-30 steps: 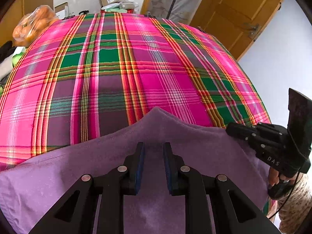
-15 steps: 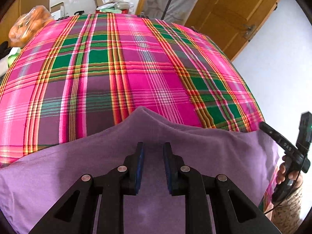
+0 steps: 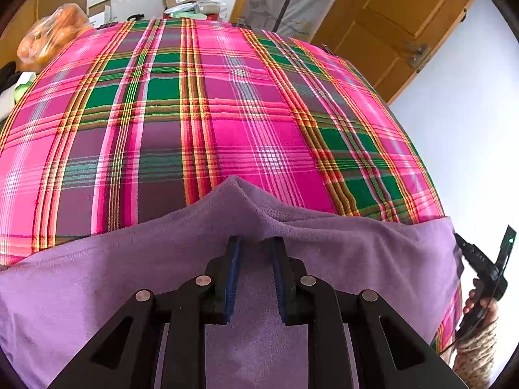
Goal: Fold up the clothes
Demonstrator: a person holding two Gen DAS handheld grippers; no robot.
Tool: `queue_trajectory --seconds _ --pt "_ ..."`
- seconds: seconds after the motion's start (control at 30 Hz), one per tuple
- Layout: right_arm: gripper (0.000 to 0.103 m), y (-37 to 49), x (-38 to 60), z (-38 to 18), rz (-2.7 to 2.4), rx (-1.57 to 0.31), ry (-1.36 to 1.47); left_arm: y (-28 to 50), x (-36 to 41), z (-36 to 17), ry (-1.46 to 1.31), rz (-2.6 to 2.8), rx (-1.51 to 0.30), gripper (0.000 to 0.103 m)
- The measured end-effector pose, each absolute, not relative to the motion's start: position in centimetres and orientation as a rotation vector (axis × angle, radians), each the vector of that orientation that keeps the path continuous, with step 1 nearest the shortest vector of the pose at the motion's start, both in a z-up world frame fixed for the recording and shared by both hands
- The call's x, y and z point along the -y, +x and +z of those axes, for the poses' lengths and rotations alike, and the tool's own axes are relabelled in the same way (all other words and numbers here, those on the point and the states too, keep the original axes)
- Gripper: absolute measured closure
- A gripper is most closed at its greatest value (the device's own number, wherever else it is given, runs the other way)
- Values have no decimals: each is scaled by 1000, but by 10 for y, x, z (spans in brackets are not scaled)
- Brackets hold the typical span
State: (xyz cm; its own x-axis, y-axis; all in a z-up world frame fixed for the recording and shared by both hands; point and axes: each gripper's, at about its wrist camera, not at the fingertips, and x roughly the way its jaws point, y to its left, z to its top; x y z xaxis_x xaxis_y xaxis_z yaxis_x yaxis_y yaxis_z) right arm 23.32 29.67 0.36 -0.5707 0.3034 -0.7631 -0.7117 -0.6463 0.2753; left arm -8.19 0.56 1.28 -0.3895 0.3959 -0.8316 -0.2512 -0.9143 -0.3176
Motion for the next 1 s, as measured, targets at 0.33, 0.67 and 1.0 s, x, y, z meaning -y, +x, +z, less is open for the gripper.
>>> queue_trajectory --seconds 0.33,0.67,1.0 --pt "100 249 -293 19 2238 -705 -819 -82 -8 14 -1460 2348 193 83" --pt "102 255 -303 13 2167 -726 -851 -82 -10 13 -1463 2349 182 83" --pt "70 235 -315 27 2274 -769 -814 -83 -10 14 -1460 2352 179 83"
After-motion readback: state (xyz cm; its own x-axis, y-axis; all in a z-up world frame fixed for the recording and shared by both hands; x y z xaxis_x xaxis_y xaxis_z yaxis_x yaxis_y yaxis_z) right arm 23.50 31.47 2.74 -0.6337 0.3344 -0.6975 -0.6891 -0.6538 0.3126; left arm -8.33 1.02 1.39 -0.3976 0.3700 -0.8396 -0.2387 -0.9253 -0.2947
